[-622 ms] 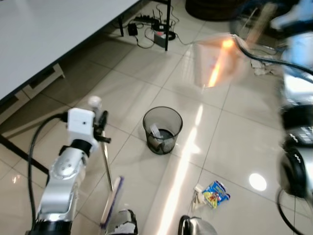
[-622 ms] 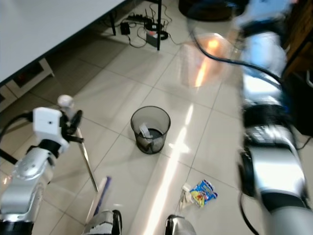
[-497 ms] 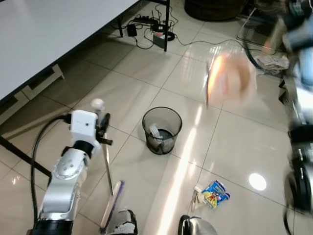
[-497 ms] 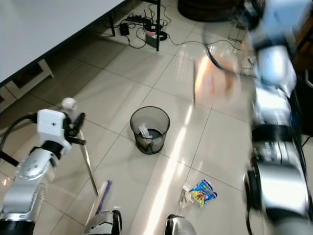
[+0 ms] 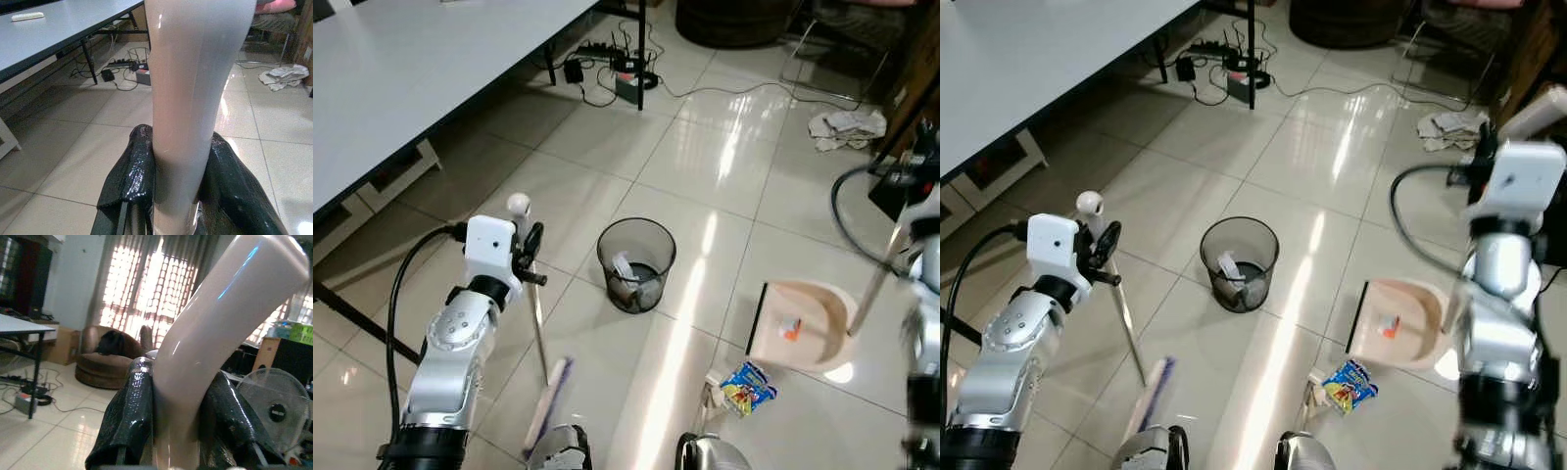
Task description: Sweep floor
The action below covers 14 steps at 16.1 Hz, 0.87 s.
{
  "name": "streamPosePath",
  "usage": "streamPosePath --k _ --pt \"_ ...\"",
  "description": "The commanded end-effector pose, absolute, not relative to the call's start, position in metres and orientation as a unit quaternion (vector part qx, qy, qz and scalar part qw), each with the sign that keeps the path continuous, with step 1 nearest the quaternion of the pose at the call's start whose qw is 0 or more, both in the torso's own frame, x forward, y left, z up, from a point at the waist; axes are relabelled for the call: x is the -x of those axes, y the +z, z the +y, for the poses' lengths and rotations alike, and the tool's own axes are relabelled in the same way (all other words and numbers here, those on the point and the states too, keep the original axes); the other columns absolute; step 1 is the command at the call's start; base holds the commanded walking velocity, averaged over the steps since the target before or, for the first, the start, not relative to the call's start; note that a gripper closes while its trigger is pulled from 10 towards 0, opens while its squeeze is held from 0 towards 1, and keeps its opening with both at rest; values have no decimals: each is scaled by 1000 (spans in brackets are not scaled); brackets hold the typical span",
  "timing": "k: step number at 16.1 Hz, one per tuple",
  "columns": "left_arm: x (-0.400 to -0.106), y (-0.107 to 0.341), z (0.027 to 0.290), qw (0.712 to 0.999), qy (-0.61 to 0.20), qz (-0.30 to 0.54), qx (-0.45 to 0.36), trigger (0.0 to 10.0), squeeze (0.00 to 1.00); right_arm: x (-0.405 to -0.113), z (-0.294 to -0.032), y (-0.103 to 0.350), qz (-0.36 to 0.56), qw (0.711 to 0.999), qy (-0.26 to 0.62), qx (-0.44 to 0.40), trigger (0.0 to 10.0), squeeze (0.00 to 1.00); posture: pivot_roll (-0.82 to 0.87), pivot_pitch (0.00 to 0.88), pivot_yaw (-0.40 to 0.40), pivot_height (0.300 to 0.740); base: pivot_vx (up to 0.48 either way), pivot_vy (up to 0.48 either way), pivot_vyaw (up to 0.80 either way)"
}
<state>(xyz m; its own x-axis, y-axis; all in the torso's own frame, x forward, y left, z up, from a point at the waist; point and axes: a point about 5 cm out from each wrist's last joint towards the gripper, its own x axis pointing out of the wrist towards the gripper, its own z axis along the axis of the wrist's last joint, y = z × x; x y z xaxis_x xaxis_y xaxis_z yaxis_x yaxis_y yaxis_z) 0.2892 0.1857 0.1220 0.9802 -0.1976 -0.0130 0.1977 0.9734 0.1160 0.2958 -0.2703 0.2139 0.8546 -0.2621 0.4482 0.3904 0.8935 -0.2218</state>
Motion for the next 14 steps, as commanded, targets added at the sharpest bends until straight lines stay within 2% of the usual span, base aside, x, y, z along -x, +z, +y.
streamPosePath --k 1,4,9,12,14 --pt "-296 129 185 993 -100 -12 -61 10000 0 -294 -258 216 -211 954 -180 117 10000 0 7 71 49 740 0 0 0" --pt "-301 136 185 993 -100 -22 -55 10000 0 -293 -241 201 -173 970 -164 51 10000 0 14 80 48 740 0 0 0" --pt "-301 134 183 992 -110 -26 -62 10000 0 -288 -215 174 -119 984 -128 37 10000 0 20 5 32 740 0 0 0" --pt "-298 131 186 991 -116 -21 -64 10000 0 -288 -213 165 -96 984 -141 59 10000 0 20 0 41 740 0 0 -800" --pt "-298 129 185 992 -110 -18 -61 10000 0 -288 -213 161 -84 986 -140 43 10000 0 12 8 34 740 0 0 -800"
